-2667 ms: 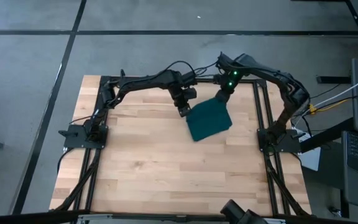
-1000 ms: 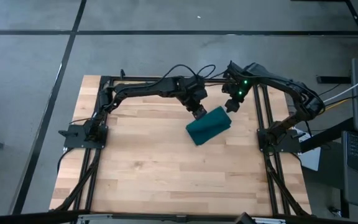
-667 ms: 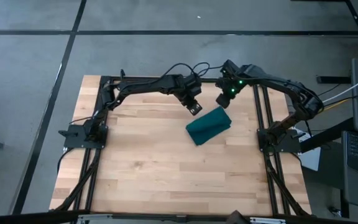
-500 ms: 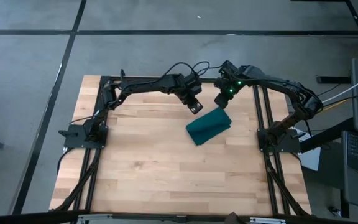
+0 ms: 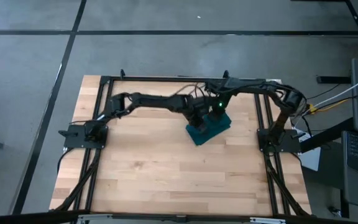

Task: Fold microfiber towels
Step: Fold the black towel on the table

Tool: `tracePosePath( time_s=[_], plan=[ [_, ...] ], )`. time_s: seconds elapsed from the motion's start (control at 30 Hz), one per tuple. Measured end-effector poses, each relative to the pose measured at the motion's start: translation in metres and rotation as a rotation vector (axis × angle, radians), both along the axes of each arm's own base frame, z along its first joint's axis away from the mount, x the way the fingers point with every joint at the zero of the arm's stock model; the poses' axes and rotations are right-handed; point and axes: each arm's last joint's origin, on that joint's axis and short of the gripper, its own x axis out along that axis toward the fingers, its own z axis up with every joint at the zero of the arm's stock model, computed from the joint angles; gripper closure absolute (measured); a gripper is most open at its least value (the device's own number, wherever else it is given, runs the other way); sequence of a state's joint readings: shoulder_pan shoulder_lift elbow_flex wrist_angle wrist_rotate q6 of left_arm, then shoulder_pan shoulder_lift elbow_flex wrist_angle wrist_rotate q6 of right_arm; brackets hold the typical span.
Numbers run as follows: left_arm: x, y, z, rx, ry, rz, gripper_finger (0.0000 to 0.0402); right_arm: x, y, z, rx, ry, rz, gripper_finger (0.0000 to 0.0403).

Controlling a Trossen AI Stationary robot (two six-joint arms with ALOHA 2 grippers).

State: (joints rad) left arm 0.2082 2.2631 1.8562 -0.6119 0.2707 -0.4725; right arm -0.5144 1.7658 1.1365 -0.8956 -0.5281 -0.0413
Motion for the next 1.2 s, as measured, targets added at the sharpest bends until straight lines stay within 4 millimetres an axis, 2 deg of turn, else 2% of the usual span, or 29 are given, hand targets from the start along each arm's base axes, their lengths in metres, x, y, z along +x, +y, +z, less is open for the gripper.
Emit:
tracePosePath(
  time_s=[0.13, 0.23, 0.37, 0.47, 0.53, 0.6, 0.73, 0.83, 0.97, 1.03, 1.2],
  plan=[
    [0.014, -0.015, -0.034, -0.125, -0.01, -0.072, 0.0399, -0.009, 0.017, -0.026, 0.114, 0.089, 0.021, 0.0402],
    [0.024, -0.024, -0.042, -0.243, -0.083, -0.103, 0.0396, -0.023, 0.029, -0.037, 0.19, 0.126, 0.027, 0.0402],
    [0.035, -0.032, -0.034, -0.273, -0.199, -0.093, 0.0395, -0.043, 0.041, -0.051, 0.289, 0.13, 0.022, 0.0402],
    [0.037, -0.024, -0.025, -0.241, -0.249, -0.08, 0.0398, -0.049, 0.044, -0.055, 0.268, 0.175, 0.011, 0.0402],
    [0.036, -0.019, -0.022, -0.269, -0.26, -0.083, 0.0399, -0.051, 0.043, -0.048, 0.26, 0.185, 0.01, 0.0402],
    [0.032, -0.014, -0.011, -0.288, -0.257, -0.081, 0.04, -0.05, 0.042, -0.033, 0.248, 0.186, 0.014, 0.0402],
    [0.025, 0.002, 0.043, -0.217, -0.386, -0.057, 0.0395, -0.043, 0.036, 0.018, 0.126, 0.037, 0.012, 0.0403],
    [0.022, 0.009, 0.052, -0.163, -0.402, -0.039, 0.0395, -0.045, 0.031, 0.035, 0.072, -0.002, -0.032, 0.0403],
    [0.018, 0.015, 0.03, -0.122, -0.31, -0.004, 0.04, -0.048, 0.025, 0.027, 0.029, 0.035, -0.076, 0.0403],
    [0.016, 0.013, 0.01, -0.114, -0.229, -0.005, 0.0399, -0.048, 0.024, 0.017, 0.02, 0.049, -0.083, 0.0403],
    [0.024, 0.001, -0.034, -0.136, -0.173, -0.02, 0.0397, -0.048, 0.023, -0.016, 0.029, 0.066, -0.121, 0.0403]
  ],
)
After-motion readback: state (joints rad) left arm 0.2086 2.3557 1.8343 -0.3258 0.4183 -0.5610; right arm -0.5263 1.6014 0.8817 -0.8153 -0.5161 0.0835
